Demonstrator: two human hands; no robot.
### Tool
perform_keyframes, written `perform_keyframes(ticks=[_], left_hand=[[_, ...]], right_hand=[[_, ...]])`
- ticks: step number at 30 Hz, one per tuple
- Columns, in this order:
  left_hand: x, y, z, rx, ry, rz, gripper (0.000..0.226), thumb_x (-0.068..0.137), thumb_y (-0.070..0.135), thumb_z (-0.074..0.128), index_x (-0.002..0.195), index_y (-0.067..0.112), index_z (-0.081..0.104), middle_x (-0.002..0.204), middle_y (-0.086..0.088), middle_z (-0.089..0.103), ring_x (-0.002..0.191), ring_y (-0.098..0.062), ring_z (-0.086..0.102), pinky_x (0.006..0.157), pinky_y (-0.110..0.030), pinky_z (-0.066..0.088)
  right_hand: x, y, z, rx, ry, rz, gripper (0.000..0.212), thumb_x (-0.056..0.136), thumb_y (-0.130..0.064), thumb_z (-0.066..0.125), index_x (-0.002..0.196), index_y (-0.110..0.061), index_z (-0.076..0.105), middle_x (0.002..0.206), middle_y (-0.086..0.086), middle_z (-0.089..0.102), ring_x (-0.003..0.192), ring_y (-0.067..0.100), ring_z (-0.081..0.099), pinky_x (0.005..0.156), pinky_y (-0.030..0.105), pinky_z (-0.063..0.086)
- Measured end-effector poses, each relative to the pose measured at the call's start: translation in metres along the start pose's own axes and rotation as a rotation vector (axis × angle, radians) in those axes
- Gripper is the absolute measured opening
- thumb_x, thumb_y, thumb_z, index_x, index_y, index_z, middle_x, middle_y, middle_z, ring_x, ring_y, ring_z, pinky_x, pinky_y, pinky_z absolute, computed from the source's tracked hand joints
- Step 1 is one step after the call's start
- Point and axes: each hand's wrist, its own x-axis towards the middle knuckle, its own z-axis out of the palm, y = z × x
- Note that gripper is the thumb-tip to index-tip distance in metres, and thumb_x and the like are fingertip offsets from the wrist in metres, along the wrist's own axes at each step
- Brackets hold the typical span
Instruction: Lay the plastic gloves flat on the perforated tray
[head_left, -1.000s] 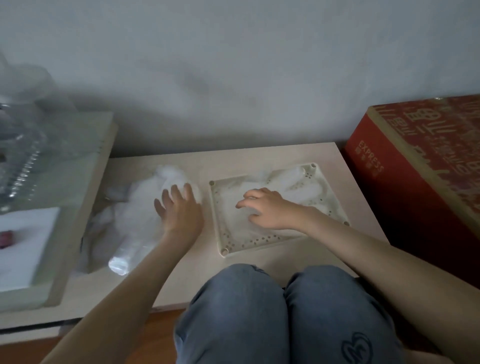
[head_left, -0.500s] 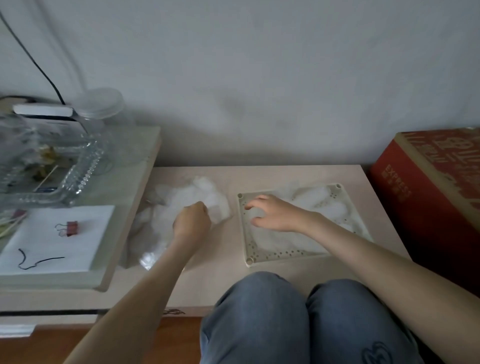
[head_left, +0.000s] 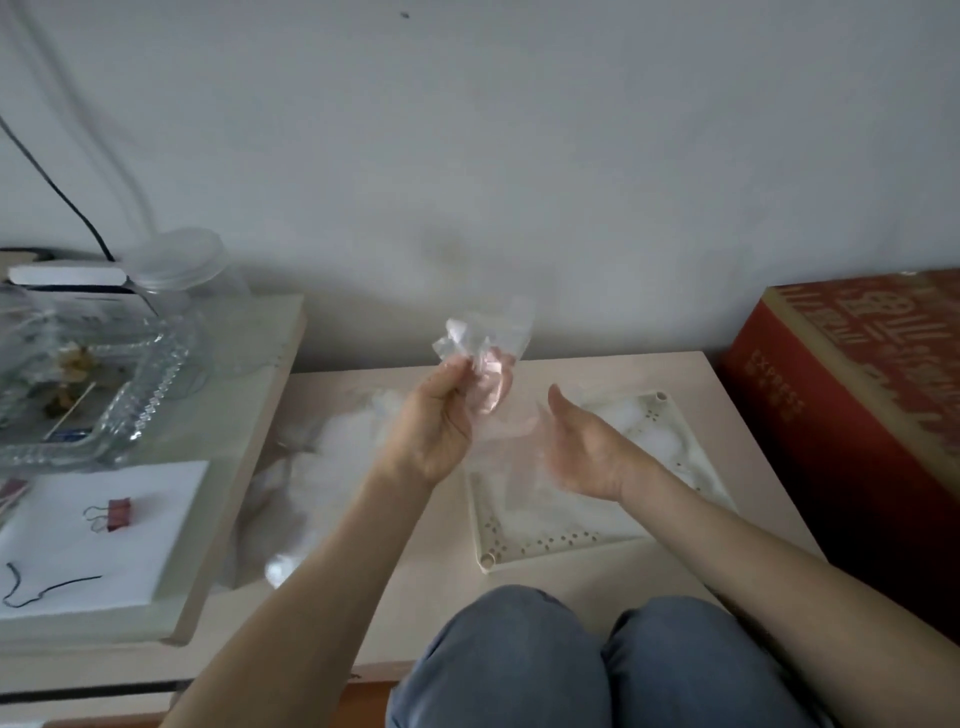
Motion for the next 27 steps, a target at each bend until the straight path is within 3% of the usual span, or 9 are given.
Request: perform_keyframes(ticks=[2,4,6,9,12,15,17,21,27], left_hand=[[0.006,-0.009,-0.005,-0.054,0.029,-0.018,0.033,0.089,0.012,0.044,0.086,0.0,0.075,0.091,-0.014,0.072,0.085,-0.02,0.071,0.095,-0.028,0.048],[0.015,-0.027,-0.011,-0.078,0.075,-0.066,0.039,0.096,0.009,0.037,0.091,-0.001,0.074,0.093,-0.015,0.073,0.083,-0.019,0.072,0.096,-0.031,0.046],[0.021,-0.042,-0.016,-0.116,0.1,-0.128,0.03,0.096,0.005,0.038,0.101,-0.004,0.066,0.091,-0.014,0.072,0.079,-0.017,0.072,0.087,-0.029,0.054],[0.022,-0.051,-0.029,-0.072,0.087,-0.178,0.023,0.083,0.007,0.047,0.098,0.0,0.061,0.092,-0.014,0.07,0.078,-0.021,0.069,0.067,-0.028,0.058],[0.025,-0.047,-0.048,0.012,0.12,-0.265,0.049,0.091,0.044,0.042,0.107,0.002,0.062,0.107,-0.02,0.069,0.081,-0.029,0.068,0.066,-0.034,0.058],[0.036,-0.043,-0.062,0.247,0.115,-0.391,0.08,0.086,0.07,0.031,0.113,0.0,0.059,0.102,-0.022,0.069,0.077,-0.03,0.07,0.063,-0.034,0.058],[0.04,-0.046,-0.06,0.542,0.057,-0.462,0.068,0.082,0.064,0.04,0.109,0.005,0.062,0.098,-0.016,0.071,0.075,-0.025,0.069,0.063,-0.029,0.056],[0.046,-0.064,-0.045,0.979,-0.002,-0.434,0.019,0.093,0.027,0.058,0.095,0.008,0.064,0.082,-0.003,0.072,0.064,-0.013,0.064,0.059,-0.025,0.053],[0.055,-0.083,-0.051,0.953,0.296,-0.188,0.013,0.097,0.009,0.051,0.086,0.003,0.055,0.057,-0.004,0.062,0.033,-0.009,0.049,0.037,-0.019,0.044]], right_hand=[[-0.007,0.0,-0.005,0.032,0.025,-0.018,0.084,0.055,-0.062,0.081,0.121,-0.012,0.066,0.12,0.013,0.066,0.111,0.028,0.062,0.095,0.037,0.049],[-0.017,0.0,-0.017,0.048,0.103,-0.063,0.063,0.063,-0.058,0.076,0.11,-0.016,0.071,0.109,0.008,0.07,0.097,0.023,0.068,0.086,0.031,0.051],[-0.023,-0.001,-0.027,0.081,0.166,-0.103,0.037,0.078,-0.041,0.062,0.104,-0.015,0.068,0.098,0.004,0.071,0.087,0.017,0.069,0.077,0.026,0.055],[-0.026,-0.007,-0.039,-0.018,0.276,-0.135,0.003,0.088,-0.013,0.058,0.088,-0.012,0.061,0.072,0.001,0.067,0.064,0.011,0.067,0.061,0.024,0.057],[-0.032,-0.015,-0.059,-0.268,0.242,-0.053,0.011,0.091,-0.001,0.055,0.086,-0.011,0.06,0.061,0.003,0.059,0.048,0.013,0.058,0.046,0.024,0.051],[-0.037,-0.021,-0.074,-0.71,0.16,0.129,0.009,0.092,-0.003,0.056,0.089,-0.01,0.061,0.058,0.003,0.056,0.044,0.011,0.052,0.041,0.022,0.044],[-0.036,-0.022,-0.08,-0.869,0.123,0.231,0.007,0.092,-0.005,0.059,0.09,-0.011,0.063,0.061,0.003,0.058,0.045,0.009,0.051,0.041,0.021,0.043],[-0.032,-0.023,-0.086,-0.878,0.12,0.257,0.006,0.09,-0.009,0.063,0.095,-0.012,0.064,0.066,0.003,0.065,0.048,0.008,0.05,0.043,0.018,0.042],[-0.046,-0.031,-0.101,-0.642,0.143,0.29,0.019,0.081,-0.022,0.067,0.094,-0.008,0.066,0.063,0.0,0.056,0.054,0.008,0.048,0.055,0.02,0.039]])
